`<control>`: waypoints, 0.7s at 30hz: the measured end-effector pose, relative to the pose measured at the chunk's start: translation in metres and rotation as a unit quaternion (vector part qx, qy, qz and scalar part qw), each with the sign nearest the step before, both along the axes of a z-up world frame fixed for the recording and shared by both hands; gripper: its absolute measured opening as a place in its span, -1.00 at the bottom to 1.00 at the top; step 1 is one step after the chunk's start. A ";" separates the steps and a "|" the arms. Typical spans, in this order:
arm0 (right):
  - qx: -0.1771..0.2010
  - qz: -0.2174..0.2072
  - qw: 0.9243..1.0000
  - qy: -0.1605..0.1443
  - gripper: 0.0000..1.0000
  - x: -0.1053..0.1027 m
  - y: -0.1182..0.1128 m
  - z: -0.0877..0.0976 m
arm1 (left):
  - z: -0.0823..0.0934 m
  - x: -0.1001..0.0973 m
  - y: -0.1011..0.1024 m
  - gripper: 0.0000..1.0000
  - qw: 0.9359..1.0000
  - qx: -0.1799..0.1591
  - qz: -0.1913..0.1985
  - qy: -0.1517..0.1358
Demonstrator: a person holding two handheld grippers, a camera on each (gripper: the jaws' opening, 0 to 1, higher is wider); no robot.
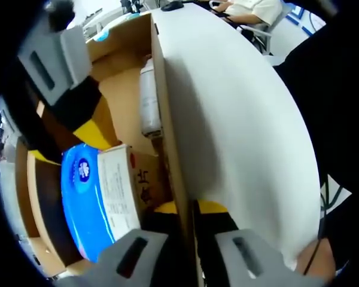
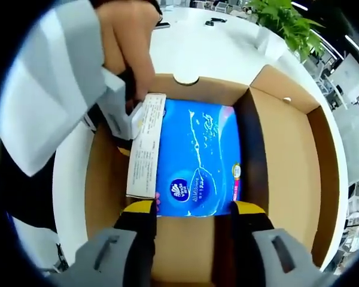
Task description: Operate the shoe box by opening the lid, removing the specified soft item, and placing it in the target area until the item is outside and the box remains undamaged.
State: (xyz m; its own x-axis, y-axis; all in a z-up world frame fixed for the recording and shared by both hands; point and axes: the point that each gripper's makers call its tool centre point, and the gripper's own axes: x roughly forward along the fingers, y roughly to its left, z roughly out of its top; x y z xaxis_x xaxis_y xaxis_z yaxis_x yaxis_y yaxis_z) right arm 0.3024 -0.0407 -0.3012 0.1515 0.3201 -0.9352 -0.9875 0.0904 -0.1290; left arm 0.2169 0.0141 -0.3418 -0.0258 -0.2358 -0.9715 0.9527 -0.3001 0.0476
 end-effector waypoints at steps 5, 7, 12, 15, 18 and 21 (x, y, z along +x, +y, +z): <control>-0.006 0.000 1.000 0.003 0.09 0.001 0.001 0.000 | 0.000 -0.001 0.000 -0.88 1.000 0.000 0.004 0.002; -0.010 0.006 1.000 0.000 0.18 0.003 0.001 0.001 | 0.000 -0.002 0.001 -0.84 1.000 0.001 0.007 0.005; -0.017 0.000 1.000 0.003 0.23 0.006 0.001 -0.001 | 0.000 -0.002 0.002 -0.81 1.000 0.000 0.008 0.011; -0.029 -0.006 0.999 0.011 0.23 0.006 0.002 -0.002 | 0.000 -0.002 0.002 -0.80 1.000 -0.001 0.009 0.013; -0.037 -0.008 0.999 0.016 0.23 0.006 0.002 -0.003 | 0.001 -0.002 0.002 -0.78 1.000 -0.001 0.013 0.016; -0.043 -0.008 0.999 0.017 0.23 0.007 0.004 -0.006 | 0.001 0.000 0.003 -0.79 1.000 0.000 0.015 0.014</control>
State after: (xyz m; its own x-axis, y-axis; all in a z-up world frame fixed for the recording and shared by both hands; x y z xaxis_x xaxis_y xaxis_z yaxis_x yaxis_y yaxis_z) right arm 0.3089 -0.0367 -0.3075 0.1233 0.2364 -0.9638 -0.9900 0.0966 -0.1029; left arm 0.2165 0.0172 -0.3409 -0.0462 -0.2371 -0.9704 0.9620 -0.2722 0.0207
